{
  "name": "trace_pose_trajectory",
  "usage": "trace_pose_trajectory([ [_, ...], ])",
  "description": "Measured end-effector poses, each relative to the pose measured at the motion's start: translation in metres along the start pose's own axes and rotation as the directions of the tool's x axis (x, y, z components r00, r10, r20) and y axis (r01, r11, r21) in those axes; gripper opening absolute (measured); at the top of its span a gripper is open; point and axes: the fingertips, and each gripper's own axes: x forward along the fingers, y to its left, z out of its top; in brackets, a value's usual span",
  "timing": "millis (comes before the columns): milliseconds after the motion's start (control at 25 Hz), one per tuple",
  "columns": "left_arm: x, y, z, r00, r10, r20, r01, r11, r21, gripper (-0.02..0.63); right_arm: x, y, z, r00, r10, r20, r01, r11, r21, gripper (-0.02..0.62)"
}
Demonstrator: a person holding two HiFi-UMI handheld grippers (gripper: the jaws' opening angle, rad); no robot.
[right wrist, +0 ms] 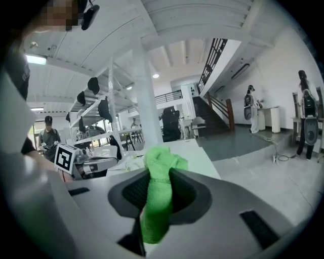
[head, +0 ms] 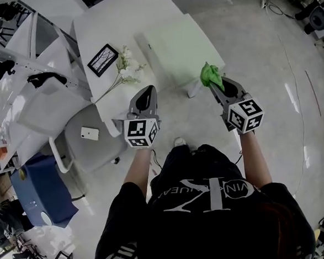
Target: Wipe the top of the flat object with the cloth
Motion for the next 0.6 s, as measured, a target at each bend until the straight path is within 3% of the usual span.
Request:
trace_pose_trajectory([
  [240, 0.036, 0.002, -0.011, 0.998, -0.049, -0.046, 0.046, 0.997, -0.065, 0.008, 0.043, -0.012, 0.015, 0.996, 0.031, -0.088, -0.04, 0.994, -0.101, 0.078],
  [400, 0.064, 0.002, -0.022, 0.989, -0.095, -0.113, 0.079, 0.987, -0.139, 0.151, 0.086, -0.026, 0.033, 0.99, 0.088, -0.108, -0.102, 0.985, -0.136, 0.078],
  [600, 0.102, 0.017, -0.028, 0.983, -0.06, -0.173, 0.024, 0.979, -0.201, 0.225, 0.144, -0.039, 0.044, 0.97, 0.17, -0.173, -0.198, 0.967, -0.158, 0.078],
])
